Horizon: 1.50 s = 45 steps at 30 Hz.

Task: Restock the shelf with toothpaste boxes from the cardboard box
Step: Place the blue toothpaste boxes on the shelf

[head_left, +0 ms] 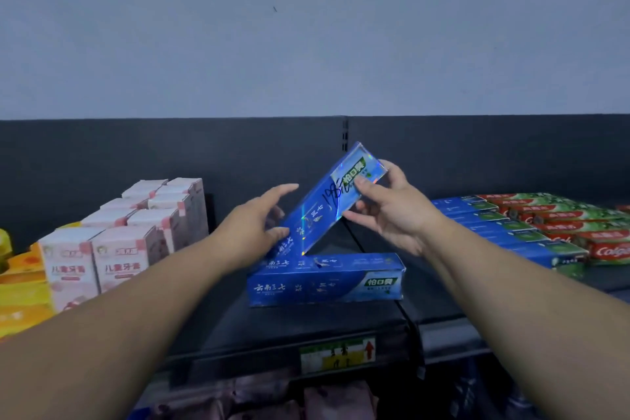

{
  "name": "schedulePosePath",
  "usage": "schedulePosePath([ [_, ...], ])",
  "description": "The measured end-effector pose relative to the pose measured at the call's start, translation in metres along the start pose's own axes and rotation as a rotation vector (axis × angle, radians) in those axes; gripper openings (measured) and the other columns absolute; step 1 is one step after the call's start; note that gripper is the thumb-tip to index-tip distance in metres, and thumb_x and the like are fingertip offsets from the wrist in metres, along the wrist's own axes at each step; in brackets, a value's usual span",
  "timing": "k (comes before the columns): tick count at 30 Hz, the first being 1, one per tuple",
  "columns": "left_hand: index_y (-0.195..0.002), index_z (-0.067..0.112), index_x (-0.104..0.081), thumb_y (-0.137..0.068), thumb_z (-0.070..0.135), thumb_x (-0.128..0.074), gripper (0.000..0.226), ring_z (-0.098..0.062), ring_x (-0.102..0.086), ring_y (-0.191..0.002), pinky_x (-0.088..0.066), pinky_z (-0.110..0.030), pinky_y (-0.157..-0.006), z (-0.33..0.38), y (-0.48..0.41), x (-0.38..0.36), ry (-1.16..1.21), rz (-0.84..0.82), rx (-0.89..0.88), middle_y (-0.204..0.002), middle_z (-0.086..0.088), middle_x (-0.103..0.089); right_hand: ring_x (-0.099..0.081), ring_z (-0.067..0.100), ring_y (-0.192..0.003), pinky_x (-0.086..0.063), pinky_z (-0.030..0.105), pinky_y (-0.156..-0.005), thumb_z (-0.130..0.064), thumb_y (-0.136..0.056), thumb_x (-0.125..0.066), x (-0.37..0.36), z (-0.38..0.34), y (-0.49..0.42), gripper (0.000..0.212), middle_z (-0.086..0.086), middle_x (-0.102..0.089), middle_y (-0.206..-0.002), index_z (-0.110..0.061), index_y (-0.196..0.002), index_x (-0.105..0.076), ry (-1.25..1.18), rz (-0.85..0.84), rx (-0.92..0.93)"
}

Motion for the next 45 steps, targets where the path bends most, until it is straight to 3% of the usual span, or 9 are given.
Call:
schedulePosePath([
  [4,-0.145,0.048,-0.020,-0.090,0.033,-0.063,0.071,-0.015,-0.053,-0.118,-0.039,-0.030,-0.105,-0.012,-0.002,-0.018,-0.017,-0.157,0.081,-0.132,0.003,-0.051,-0.055,0.015,-0.064,-0.059,0.032,-0.066,-0.008,-0.094,-0.058,0.014,0.013,0.005,0.037,0.007,-0.070,-0.083,-0.021,-0.126,-0.045,-0.097,0.011,-0.052],
  [8,-0.142,0.047,-0.028,-0.094,0.033,-0.057,0.058,-0.010,-0.057,-0.106,-0.040,-0.023,-0.095,-0.017,-0.004,-0.024,0.026,-0.209,0.066,-0.124,0.011,-0.057,-0.064,0.017,-0.069,-0.060,0.035,-0.074,-0.009,-0.094,-0.059,0.021,0.015,0.008,0.030,0.008,-0.072,-0.085,-0.017,-0.119,-0.046,-0.049,-0.001,-0.092],
  [12,-0.140,0.047,-0.034,-0.094,0.031,-0.058,0.054,-0.014,-0.053,-0.114,-0.039,-0.026,-0.100,-0.023,-0.008,-0.018,-0.085,-0.243,0.056,-0.132,0.005,-0.053,-0.069,0.023,-0.088,-0.056,0.043,-0.088,-0.009,-0.081,-0.076,0.046,0.016,0.009,0.037,0.007,-0.069,-0.099,-0.013,-0.107,-0.051,0.560,0.111,-0.137],
  [15,-0.138,0.049,-0.037,-0.094,0.033,-0.057,0.051,-0.018,-0.051,-0.115,-0.039,-0.033,-0.103,-0.024,-0.007,-0.019,-0.170,-0.294,0.071,-0.131,-0.001,-0.049,-0.062,0.016,-0.079,-0.053,0.030,-0.075,-0.023,-0.076,-0.083,0.055,0.019,0.015,0.033,-0.001,-0.063,-0.087,-0.018,-0.091,-0.054,1.013,0.145,-0.195],
  [20,-0.138,0.037,-0.046,-0.096,0.042,-0.048,0.042,-0.020,-0.045,-0.126,-0.034,-0.028,-0.107,-0.019,-0.002,-0.023,-0.226,-0.269,0.080,-0.140,-0.002,-0.042,-0.061,0.012,-0.099,-0.046,0.024,-0.083,-0.040,-0.074,-0.082,0.047,0.022,0.022,0.063,-0.005,-0.061,-0.114,-0.023,-0.128,-0.055,1.043,0.095,-0.236],
  [23,-0.144,0.039,-0.035,-0.077,0.067,-0.058,0.076,-0.018,-0.044,-0.126,-0.035,-0.029,-0.107,-0.018,0.008,-0.026,-0.205,-0.327,0.120,-0.140,0.002,-0.034,-0.053,0.016,-0.121,-0.045,0.035,-0.103,-0.038,-0.062,-0.090,0.042,0.024,0.024,0.097,-0.002,-0.048,-0.140,-0.033,-0.144,-0.039,1.159,-0.034,-0.293],
  [26,-0.146,0.039,-0.028,-0.064,0.070,-0.069,0.096,-0.016,-0.037,-0.127,-0.030,-0.027,-0.110,-0.019,0.016,-0.033,-0.270,-0.356,0.108,-0.134,0.007,-0.029,-0.041,0.017,-0.136,-0.041,0.033,-0.108,-0.032,-0.060,-0.092,0.036,0.028,0.024,0.109,-0.003,-0.036,-0.153,-0.031,-0.150,-0.030,1.290,-0.087,-0.271],
  [35,-0.145,0.044,-0.024,-0.064,0.067,-0.072,0.096,-0.026,-0.025,-0.132,-0.030,-0.040,-0.111,-0.042,0.004,-0.043,-0.347,-0.208,0.214,-0.142,0.000,-0.023,-0.050,0.022,-0.122,-0.046,0.037,-0.099,-0.029,-0.084,-0.074,0.023,0.046,0.015,0.068,-0.001,-0.032,-0.148,-0.030,-0.143,-0.040,1.494,0.231,0.063],
  [45,-0.148,0.038,-0.018,-0.084,0.052,-0.062,0.080,-0.033,-0.040,-0.123,-0.039,-0.039,-0.102,-0.058,-0.034,-0.059,-0.436,-0.151,0.325,-0.148,-0.009,-0.015,-0.038,0.021,-0.137,-0.035,0.031,-0.110,-0.019,-0.089,-0.066,0.020,0.068,-0.002,0.060,-0.004,-0.011,-0.160,-0.035,-0.142,-0.045,1.517,0.124,0.015],
])
Point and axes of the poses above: each hand's wrist, its own y-axis away from the middle knuckle, its own x-axis out of the back of the hand, z = x × y, the point moved 4 cm from there along -y, towards the middle knuckle
